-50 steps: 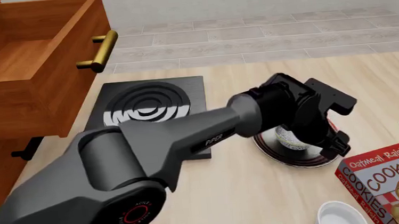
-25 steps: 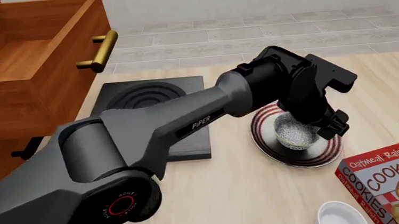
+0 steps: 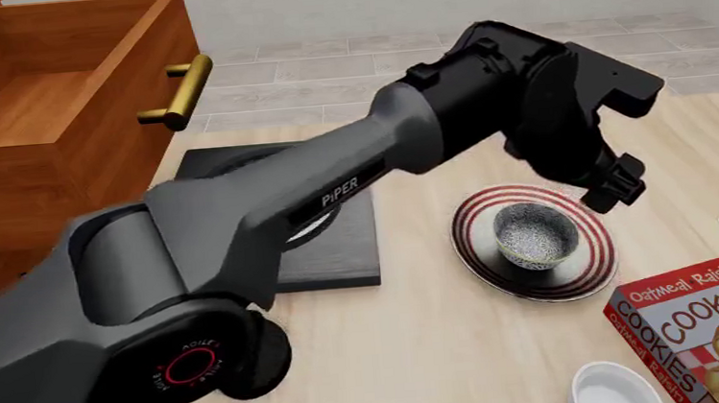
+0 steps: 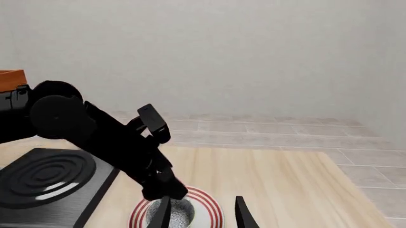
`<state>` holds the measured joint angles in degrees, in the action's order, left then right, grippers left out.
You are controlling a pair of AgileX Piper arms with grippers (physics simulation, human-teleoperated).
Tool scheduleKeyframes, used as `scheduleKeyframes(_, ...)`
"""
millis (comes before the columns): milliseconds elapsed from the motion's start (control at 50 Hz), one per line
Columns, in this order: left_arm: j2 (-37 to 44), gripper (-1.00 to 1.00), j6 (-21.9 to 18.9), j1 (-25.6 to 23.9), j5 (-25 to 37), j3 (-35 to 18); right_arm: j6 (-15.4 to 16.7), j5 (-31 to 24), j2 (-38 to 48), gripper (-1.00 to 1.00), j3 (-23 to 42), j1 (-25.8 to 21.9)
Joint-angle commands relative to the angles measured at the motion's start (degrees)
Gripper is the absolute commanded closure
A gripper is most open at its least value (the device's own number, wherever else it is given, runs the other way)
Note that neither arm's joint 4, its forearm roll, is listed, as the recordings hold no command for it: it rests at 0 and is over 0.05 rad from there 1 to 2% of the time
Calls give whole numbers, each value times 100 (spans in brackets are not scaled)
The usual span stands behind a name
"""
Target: Pick the akita bowl in the top layer of the wooden cabinet and place it on the plate.
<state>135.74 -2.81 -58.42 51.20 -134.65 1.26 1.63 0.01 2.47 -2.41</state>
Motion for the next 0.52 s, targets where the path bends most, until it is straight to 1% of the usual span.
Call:
scheduleKeyframes(20, -343, -100, 1, -11, -47, 225, 3, 7, 0, -100, -2, -4)
scheduleKeyframes(120, -419, -100, 28, 26, -120, 337, 8, 0, 0, -100, 9, -5)
scheduleKeyframes(260, -618, -100, 209, -16, -221, 512, 0, -17, 0, -100, 17, 1)
scheduleKeyframes(520, -887, -100, 603, -227, -257, 462, -6, -13, 0, -100, 8, 5)
